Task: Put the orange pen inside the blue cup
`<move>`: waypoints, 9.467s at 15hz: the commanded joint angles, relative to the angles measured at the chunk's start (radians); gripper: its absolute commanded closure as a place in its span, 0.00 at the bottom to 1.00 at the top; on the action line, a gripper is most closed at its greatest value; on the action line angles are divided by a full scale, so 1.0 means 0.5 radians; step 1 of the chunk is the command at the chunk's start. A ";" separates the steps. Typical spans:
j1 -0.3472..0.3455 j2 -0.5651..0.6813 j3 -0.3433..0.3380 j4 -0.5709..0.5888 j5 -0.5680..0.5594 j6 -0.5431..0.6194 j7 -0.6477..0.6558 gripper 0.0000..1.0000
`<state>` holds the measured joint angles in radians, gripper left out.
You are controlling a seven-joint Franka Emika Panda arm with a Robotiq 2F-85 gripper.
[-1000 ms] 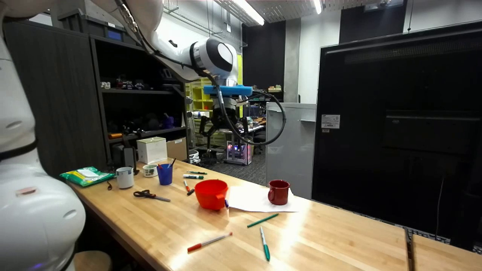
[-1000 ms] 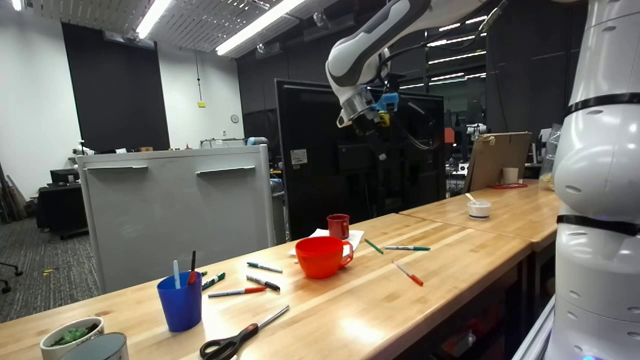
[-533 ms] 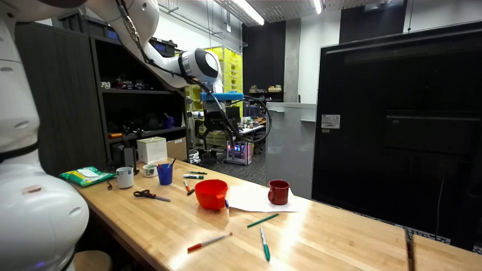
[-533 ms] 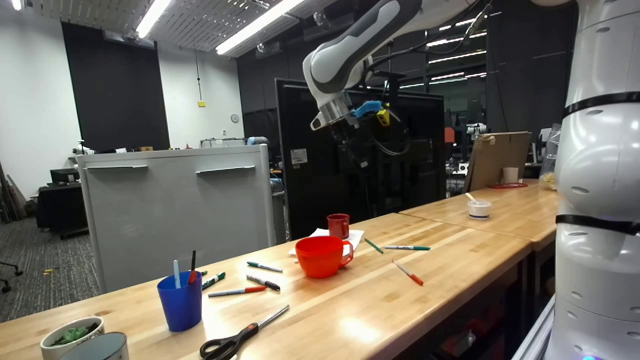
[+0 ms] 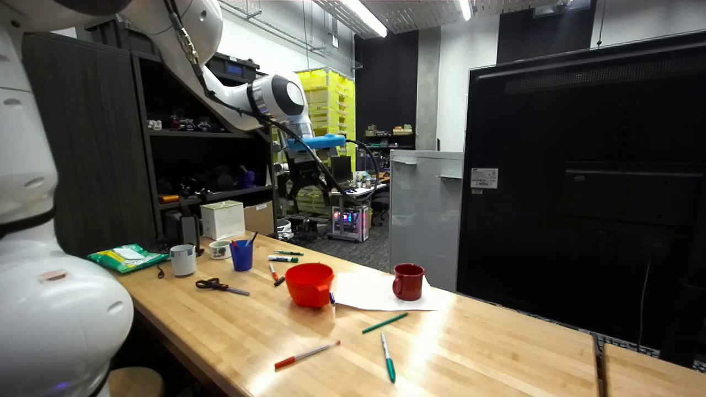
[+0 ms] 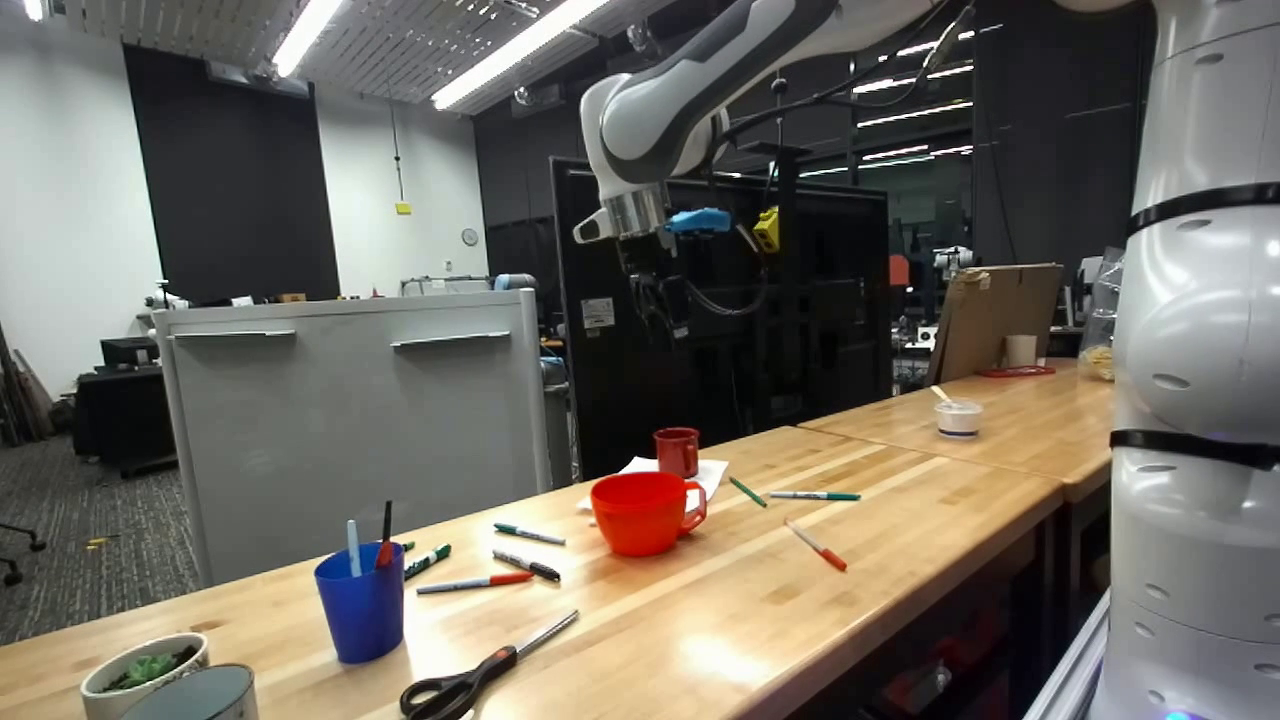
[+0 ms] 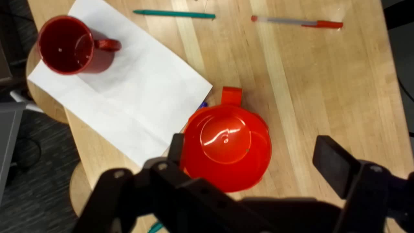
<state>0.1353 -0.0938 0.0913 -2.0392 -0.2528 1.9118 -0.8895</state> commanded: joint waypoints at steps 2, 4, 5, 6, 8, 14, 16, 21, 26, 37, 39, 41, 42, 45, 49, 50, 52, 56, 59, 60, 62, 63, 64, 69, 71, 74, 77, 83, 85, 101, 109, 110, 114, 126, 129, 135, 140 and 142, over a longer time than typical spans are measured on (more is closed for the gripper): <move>0.023 -0.051 0.031 -0.048 0.049 0.102 -0.076 0.00; 0.020 0.000 0.038 -0.008 0.046 0.080 -0.042 0.00; 0.020 -0.001 0.038 -0.008 0.046 0.080 -0.043 0.00; 0.019 -0.001 0.038 -0.008 0.046 0.080 -0.044 0.00; 0.017 -0.001 0.035 -0.008 0.046 0.080 -0.046 0.00; 0.024 0.082 0.046 0.024 0.014 0.112 -0.063 0.00; 0.035 0.190 0.061 0.072 0.012 0.155 -0.101 0.00; 0.048 0.526 0.133 0.251 0.028 0.295 -0.267 0.00; 0.073 0.828 0.211 0.458 -0.027 0.431 -0.413 0.00; 0.291 1.171 0.294 0.770 -0.060 0.504 -0.280 0.00; 0.346 1.208 0.261 0.794 -0.127 0.498 -0.159 0.00; 0.301 1.180 0.302 0.747 -0.108 0.511 -0.208 0.00; 0.315 1.191 0.294 0.757 -0.141 0.507 -0.173 0.00; 0.325 1.205 0.286 0.773 -0.156 0.503 -0.155 0.00; 0.335 1.213 0.261 0.776 -0.167 0.537 -0.071 0.00; 0.342 1.232 0.246 0.778 -0.167 0.579 0.016 0.00; 0.337 1.263 0.244 0.783 -0.155 0.637 0.128 0.00; 0.330 1.352 0.241 0.801 -0.160 0.723 0.282 0.00; 0.318 1.410 0.251 0.804 -0.141 0.776 0.349 0.00; 0.312 1.430 0.258 0.803 -0.131 0.788 0.359 0.00; 0.307 1.467 0.264 0.804 -0.131 0.809 0.368 0.00; 0.305 1.480 0.268 0.807 -0.127 0.816 0.376 0.00; 0.302 1.495 0.270 0.807 -0.127 0.829 0.372 0.00; 0.286 1.567 0.291 0.822 -0.102 0.881 0.351 0.00; 0.279 1.598 0.299 0.831 -0.086 0.900 0.346 0.00; 0.271 1.635 0.304 0.843 -0.082 0.922 0.342 0.25; 0.264 1.632 0.316 0.848 -0.072 0.926 0.340 0.36; 0.254 1.624 0.348 0.857 -0.049 0.915 0.316 0.79; 0.254 1.623 0.354 0.858 -0.047 0.913 0.313 0.95; 0.487 1.489 0.289 0.956 -0.355 0.545 0.351 0.97; 0.721 1.342 0.229 1.092 -0.718 -0.065 0.592 0.97; 0.738 1.329 0.238 1.110 -0.752 -0.148 0.618 0.97; 0.796 1.337 0.283 1.204 -0.852 -0.439 0.655 0.97; 1.035 1.552 0.334 1.489 -1.233 -0.828 0.526 0.97; 1.055 1.650 0.329 1.578 -1.314 -0.820 0.455 0.97; 1.106 1.815 0.305 1.805 -1.398 -0.836 0.304 0.97; 1.181 1.874 0.263 1.953 -1.403 -0.898 0.238 0.97; 1.199 1.909 0.270 2.028 -1.408 -0.942 0.221 0.97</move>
<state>0.7016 0.8189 0.2395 -1.1107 -0.9351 1.4913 -0.7448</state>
